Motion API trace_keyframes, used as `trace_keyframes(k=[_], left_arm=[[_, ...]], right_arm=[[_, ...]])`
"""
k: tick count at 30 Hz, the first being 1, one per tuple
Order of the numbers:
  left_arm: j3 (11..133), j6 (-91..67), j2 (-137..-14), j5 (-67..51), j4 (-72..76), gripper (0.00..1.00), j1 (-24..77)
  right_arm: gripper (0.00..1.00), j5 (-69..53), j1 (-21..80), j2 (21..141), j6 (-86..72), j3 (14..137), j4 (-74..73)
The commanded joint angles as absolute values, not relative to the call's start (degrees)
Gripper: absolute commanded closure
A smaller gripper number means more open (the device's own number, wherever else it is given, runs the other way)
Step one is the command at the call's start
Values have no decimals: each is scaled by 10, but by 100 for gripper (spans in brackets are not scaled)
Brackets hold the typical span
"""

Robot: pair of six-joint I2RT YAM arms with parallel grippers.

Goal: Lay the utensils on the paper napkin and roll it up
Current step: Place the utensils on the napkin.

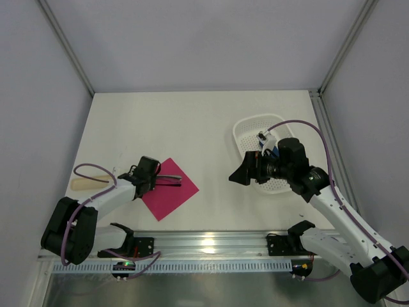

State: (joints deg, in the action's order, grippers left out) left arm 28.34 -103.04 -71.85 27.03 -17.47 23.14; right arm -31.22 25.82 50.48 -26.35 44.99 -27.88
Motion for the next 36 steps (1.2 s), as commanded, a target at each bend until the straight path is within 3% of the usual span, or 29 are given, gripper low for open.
trace_keyframes(k=[1,13,36], left_arm=[[281,-1038,-713,299,-157,100,232],[272,-1057,-721,299,-150,99,232],[261,-1046,-674,294,-177,76,231]], right_arm=[[1,-315,260,494,-266,460,-270],[1,-316,260,495,-267,460,-271],[1,-316,260,490,-271,461,-272]])
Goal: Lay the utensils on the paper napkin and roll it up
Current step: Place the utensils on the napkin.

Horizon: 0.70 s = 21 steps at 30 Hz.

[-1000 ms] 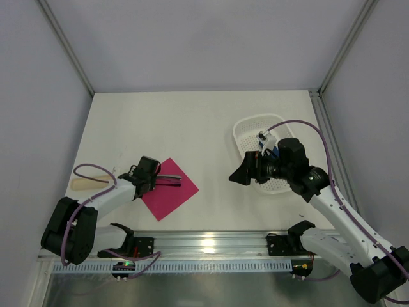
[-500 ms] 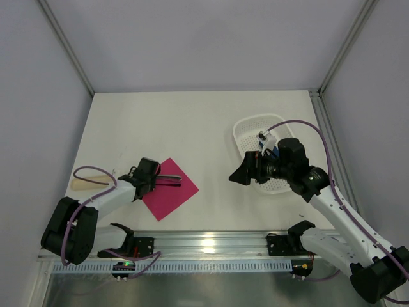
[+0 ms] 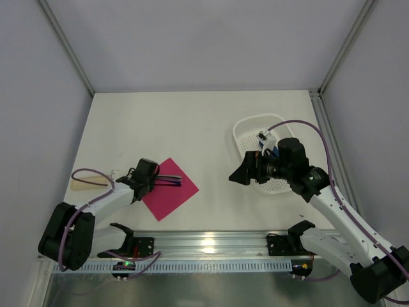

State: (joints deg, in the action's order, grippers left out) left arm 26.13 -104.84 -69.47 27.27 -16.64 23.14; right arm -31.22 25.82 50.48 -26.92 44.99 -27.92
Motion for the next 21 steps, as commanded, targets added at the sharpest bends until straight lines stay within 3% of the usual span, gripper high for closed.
trace_keyframes(k=[1,6,15,19,21], left_arm=[[264,-1044,-663,294,-180,76,232],[299,-983,-625,293,-204,73,232],[391,-660,-615,219,-229,71,232],[417,-512,-658,121,-178,85,232],[453,-438,-692,84,-178,93,232]], right_arm=[[1,-316,260,490,-272,460,-271],[1,-313,260,504,-275,456,-265],[1,-284,286,601,-303,460,-224],[1,-257,311,649,-323,478,-187],[7,-249,323,668,-334,482,-167]])
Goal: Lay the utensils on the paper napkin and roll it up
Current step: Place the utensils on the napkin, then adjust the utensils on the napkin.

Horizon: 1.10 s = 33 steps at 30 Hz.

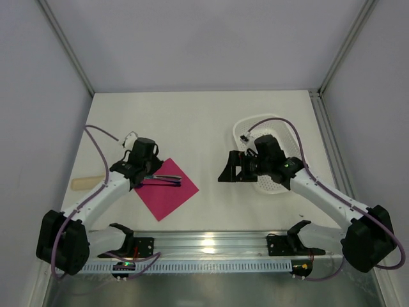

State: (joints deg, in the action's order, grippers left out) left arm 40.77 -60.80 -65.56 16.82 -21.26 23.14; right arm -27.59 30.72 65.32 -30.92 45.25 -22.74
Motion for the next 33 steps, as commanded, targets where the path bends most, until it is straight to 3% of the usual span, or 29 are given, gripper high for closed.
trace_keyframes(k=[1,6,12,21,26,33], left_arm=[[465,-425,-729,72,-180,100,231],[528,-386,-818,57,-172,100,228],[546,-391,-855,38,-155,97,197],[473,-438,-848,29,-87,100,195],[426,-464,-843,26,-31,100,196],[433,-467,-852,16,-26,100,196]], right_arm=[[9,-240,329,693,-344,493,-155],[24,-207,369,777,-348,551,-136],[28,-219,383,887,-365,599,-104],[36,-229,397,990,-390,647,-74],[51,-231,403,1021,-381,665,-69],[50,-223,403,1063,-363,692,-90]])
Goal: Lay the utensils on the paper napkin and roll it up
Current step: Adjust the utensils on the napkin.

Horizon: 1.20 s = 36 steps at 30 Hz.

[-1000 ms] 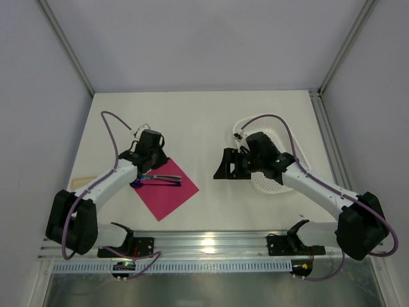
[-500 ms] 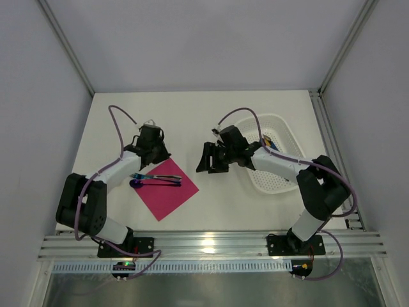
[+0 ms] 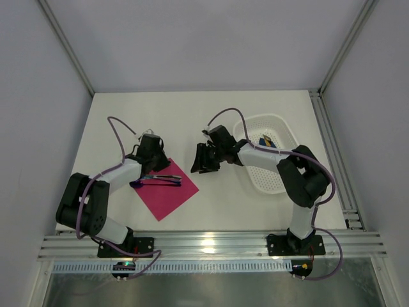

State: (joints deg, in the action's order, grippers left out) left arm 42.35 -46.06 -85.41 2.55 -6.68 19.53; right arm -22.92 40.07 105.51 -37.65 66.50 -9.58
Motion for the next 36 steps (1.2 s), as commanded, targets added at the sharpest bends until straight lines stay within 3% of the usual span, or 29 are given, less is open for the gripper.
trace_keyframes(k=[1,8,21,28,36], left_arm=[[433,-468,-852,11,-27,100,196],[408,-470,-822,31,-25,100,204],[402,-486,-733,103,-126,98,236],[410,-473,-751,121,-152,96,236],[417,-474,-806,83,-76,100,236]], right_arm=[[50,-220,403,1065,-365,690,-92],[44,-212,403,1065,-372,637,-77],[43,-233,432,1056,-378,572,-35],[43,-244,439,1073,-391,570,-12],[43,-182,439,1061,-332,620,-95]])
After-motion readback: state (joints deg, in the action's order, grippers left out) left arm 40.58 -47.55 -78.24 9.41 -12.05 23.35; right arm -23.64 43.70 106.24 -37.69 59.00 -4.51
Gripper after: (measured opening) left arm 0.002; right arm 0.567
